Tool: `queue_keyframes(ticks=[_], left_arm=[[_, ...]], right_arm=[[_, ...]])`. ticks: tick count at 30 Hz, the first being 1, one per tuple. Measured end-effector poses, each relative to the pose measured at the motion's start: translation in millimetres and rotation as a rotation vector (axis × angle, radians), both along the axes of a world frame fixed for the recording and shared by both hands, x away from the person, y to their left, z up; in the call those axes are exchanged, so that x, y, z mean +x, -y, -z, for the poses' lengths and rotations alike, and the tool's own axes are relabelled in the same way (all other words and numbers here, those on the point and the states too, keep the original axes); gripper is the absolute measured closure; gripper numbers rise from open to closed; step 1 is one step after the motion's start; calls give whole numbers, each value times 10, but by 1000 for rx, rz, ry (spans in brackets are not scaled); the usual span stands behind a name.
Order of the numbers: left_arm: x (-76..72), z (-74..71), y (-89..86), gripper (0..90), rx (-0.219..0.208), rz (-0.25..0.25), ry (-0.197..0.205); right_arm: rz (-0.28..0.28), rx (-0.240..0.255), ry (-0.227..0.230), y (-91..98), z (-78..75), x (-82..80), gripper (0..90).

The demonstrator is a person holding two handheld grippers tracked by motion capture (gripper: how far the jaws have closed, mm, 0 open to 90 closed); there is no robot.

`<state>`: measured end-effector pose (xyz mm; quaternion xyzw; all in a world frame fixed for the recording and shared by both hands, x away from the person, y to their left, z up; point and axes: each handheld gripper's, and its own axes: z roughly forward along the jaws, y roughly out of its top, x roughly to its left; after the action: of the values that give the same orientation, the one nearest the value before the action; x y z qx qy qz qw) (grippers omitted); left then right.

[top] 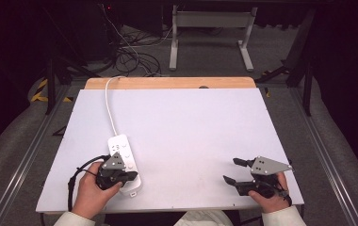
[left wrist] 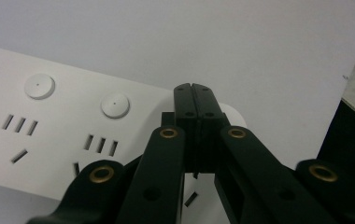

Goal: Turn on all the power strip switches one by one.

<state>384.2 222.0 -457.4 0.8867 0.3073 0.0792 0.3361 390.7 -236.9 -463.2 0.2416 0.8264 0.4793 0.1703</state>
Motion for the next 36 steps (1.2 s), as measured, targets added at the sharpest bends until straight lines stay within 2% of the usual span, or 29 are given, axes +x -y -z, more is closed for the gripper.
queue_keyframes(ticks=[14, 15, 16, 17, 18, 19, 20, 21, 24, 26, 34, 36], left_arm=[[-14, -5, 31, 900, 25, -23, -1], [-16, -5, 30, 900, 25, -22, 2], [-37, -16, 53, 900, 47, -15, 27], [-37, -16, 53, 900, 47, -15, 27], [-49, -28, 61, 900, 49, -16, 46], [-52, -47, 66, 900, 46, -24, 55], [-56, -128, 51, 900, 27, -34, 92], [-56, -128, 51, 900, 27, -34, 92], [-56, -249, 6, 900, -32, -50, 103], [-43, -270, -8, 900, -30, -56, 114], [10, -251, -23, 900, -30, -66, 110], [37, -232, -27, 900, -17, -77, 115]], right_arm=[[3, -6, -1, 0, 1, -3, 294], [3, -6, -1, 1, 1, -3, 294], [4, -5, 1, 4, 1, -2, 294], [4, -5, 0, 4, 1, -2, 295], [4, -5, 0, 6, 2, 1, 294], [4, -5, 0, 6, 2, 1, 294], [4, -5, 1, 12, 2, 6, 295], [4, -5, 1, 12, 2, 6, 295], [5, -4, 0, 17, 5, 14, 295], [3, -8, -1, 10, 7, 18, 295], [2, -3, -1, 14, 6, 15, 295], [1, -5, -2, 10, 8, 16, 294]])
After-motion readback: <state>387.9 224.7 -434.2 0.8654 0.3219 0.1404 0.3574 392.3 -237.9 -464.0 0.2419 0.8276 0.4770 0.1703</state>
